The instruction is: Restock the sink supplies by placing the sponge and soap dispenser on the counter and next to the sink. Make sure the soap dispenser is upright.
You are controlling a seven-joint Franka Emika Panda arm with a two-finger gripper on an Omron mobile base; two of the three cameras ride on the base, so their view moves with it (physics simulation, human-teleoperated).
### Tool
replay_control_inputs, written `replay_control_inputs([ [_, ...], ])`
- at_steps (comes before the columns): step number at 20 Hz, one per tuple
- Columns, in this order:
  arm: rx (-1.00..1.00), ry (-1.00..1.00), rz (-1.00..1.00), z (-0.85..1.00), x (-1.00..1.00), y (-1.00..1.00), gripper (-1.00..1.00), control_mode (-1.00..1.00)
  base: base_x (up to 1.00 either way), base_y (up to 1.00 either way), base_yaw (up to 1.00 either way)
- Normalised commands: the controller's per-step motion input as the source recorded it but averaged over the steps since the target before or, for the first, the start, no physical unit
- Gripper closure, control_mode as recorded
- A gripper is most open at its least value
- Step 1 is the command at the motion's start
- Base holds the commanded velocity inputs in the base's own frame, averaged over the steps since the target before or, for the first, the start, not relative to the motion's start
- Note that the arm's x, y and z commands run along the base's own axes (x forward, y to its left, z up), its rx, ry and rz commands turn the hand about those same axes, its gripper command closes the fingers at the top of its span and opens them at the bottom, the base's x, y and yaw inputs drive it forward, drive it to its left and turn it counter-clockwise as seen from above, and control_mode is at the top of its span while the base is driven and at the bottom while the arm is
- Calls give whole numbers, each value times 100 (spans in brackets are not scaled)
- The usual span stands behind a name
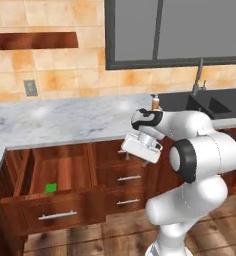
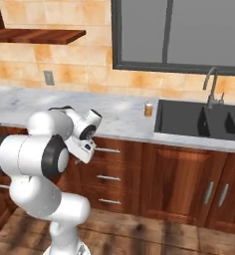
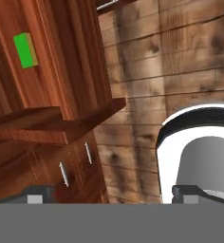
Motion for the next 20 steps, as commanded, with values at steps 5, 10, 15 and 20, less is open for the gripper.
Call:
replay_control_inputs([
  [5, 0, 0, 0, 0, 0, 0, -100, 100, 13, 96, 8],
  [10, 0, 0, 0, 0, 0, 0, -100, 100, 44, 70, 12],
  [15, -2, 2, 0, -13, 13, 0, -100, -100, 46, 13, 0],
  [20, -23, 8, 8, -95, 43, 38, -100, -100, 0, 0, 0],
])
